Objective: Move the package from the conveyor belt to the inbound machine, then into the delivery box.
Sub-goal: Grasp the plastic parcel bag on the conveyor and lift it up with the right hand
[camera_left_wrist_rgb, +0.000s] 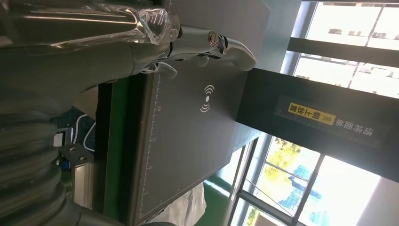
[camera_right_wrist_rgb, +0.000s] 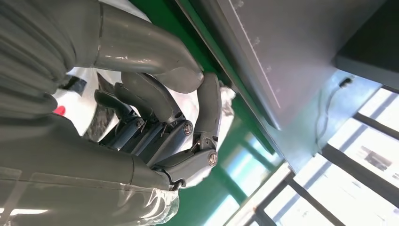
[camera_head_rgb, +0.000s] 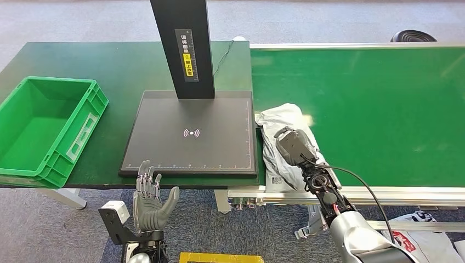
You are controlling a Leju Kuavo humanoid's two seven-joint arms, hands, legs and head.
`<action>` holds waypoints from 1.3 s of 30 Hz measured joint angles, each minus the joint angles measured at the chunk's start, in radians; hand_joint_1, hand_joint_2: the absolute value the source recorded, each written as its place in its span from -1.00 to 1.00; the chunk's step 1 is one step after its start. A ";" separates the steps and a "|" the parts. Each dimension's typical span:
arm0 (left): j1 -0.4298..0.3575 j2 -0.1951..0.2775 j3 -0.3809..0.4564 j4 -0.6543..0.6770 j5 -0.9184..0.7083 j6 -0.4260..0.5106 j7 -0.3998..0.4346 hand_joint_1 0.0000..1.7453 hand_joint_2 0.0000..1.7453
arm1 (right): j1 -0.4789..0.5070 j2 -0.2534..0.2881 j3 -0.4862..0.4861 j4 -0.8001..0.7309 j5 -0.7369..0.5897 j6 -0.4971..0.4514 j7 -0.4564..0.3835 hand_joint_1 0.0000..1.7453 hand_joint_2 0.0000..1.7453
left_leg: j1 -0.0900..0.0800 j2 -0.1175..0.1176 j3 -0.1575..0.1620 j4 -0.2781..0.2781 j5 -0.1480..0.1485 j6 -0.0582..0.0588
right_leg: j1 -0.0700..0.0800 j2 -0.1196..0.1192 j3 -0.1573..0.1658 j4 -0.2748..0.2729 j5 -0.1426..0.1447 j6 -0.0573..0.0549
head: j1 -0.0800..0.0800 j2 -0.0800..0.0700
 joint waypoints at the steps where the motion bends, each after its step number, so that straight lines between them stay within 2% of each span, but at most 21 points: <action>1: -0.001 0.000 -0.001 0.000 0.000 -0.002 0.000 -1.00 1.00 | -0.009 -0.004 0.000 -0.007 0.000 0.000 -0.001 1.00 1.00 | 0.000 0.000 0.000 0.000 0.000 0.000 | 0.000 0.000 0.000 0.000 0.000 0.000 | 0.000 0.000; 10: -0.012 0.000 -0.010 0.009 -0.001 -0.013 0.000 -1.00 1.00 | -0.132 -0.074 -0.001 -0.087 -0.029 0.046 0.027 0.94 1.00 | 0.000 0.000 0.001 0.000 0.001 0.000 | 0.000 0.000 0.000 0.000 0.001 0.001 | 0.000 0.000; 11: -0.014 0.001 -0.012 0.010 -0.001 -0.014 0.000 -1.00 1.00 | -0.134 -0.081 0.000 -0.094 -0.031 0.053 0.033 0.63 1.00 | 0.000 -0.001 0.000 0.000 0.001 0.000 | 0.000 0.000 0.000 0.000 0.001 0.001 | 0.000 0.000; 14: -0.020 0.001 -0.018 0.016 -0.001 -0.019 -0.001 -1.00 1.00 | -0.118 -0.103 0.013 -0.102 -0.004 0.063 0.059 -0.82 1.00 | 0.000 0.000 0.000 0.000 0.000 0.000 | 0.000 0.000 0.000 0.000 0.000 0.001 | 0.000 0.000; 15: -0.022 0.001 -0.019 0.018 0.000 -0.021 -0.001 -1.00 1.00 | -0.107 -0.108 0.024 -0.099 0.014 0.060 0.070 -1.00 1.00 | 0.000 0.000 0.000 0.000 0.000 0.000 | 0.000 0.000 0.000 0.000 0.000 0.001 | 0.000 0.000; 19: -0.026 0.001 -0.021 0.021 0.001 -0.028 -0.002 -1.00 1.00 | -0.063 -0.123 0.080 -0.067 0.079 0.053 0.120 -1.00 1.00 | 0.000 -0.001 0.000 0.000 0.000 0.000 | 0.000 0.000 0.000 0.000 0.000 0.001 | 0.000 0.000; 25: -0.026 0.002 -0.021 0.022 0.001 -0.030 -0.002 -1.00 1.00 | -0.015 -0.131 0.134 -0.027 0.102 0.075 0.151 -1.00 1.00 | 0.000 -0.001 0.000 0.000 0.000 0.000 | 0.000 0.000 0.000 0.000 0.000 0.001 | 0.000 0.000; 34: -0.027 0.003 -0.021 0.024 0.003 -0.036 -0.002 -1.00 1.00 | 0.021 -0.123 0.173 0.013 0.107 0.094 0.156 -1.00 1.00 | 0.000 -0.001 0.000 0.000 0.000 0.000 | 0.000 0.000 0.000 0.000 0.000 0.001 | 0.000 0.000; 39: -0.027 0.003 -0.021 0.024 0.009 -0.037 -0.002 -1.00 1.00 | 0.022 -0.115 0.188 0.030 0.117 0.112 0.197 -1.00 1.00 | 0.000 -0.001 0.000 0.000 0.000 0.000 | 0.000 0.000 0.000 0.000 0.000 0.001 | 0.000 0.000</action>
